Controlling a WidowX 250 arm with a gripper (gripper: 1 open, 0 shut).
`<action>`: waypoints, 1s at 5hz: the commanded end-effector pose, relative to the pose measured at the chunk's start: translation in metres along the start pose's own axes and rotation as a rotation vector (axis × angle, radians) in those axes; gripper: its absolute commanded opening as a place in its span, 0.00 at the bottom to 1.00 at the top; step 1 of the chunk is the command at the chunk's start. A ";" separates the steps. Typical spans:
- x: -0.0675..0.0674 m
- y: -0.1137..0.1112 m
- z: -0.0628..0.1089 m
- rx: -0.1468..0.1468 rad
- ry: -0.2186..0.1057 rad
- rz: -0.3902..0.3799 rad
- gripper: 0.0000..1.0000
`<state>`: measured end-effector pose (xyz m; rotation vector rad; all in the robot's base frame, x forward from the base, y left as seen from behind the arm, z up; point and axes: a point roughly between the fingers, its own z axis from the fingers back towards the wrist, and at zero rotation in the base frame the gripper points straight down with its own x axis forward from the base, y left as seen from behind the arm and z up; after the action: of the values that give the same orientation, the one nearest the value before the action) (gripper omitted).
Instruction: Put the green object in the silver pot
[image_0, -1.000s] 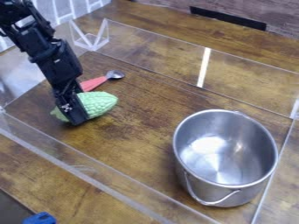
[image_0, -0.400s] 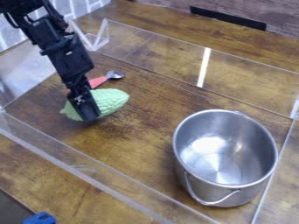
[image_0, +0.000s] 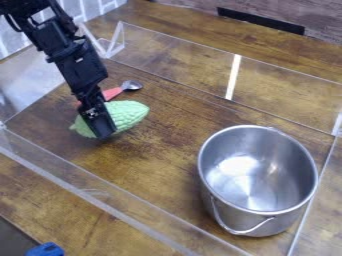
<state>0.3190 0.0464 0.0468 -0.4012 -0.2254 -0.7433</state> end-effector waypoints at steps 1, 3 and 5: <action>0.021 -0.001 0.018 0.055 -0.033 -0.055 0.00; 0.023 0.000 0.012 0.042 -0.046 -0.050 0.00; 0.047 -0.022 0.037 0.030 -0.026 -0.034 0.00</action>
<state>0.3265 0.0214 0.0737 -0.4352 -0.2013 -0.7340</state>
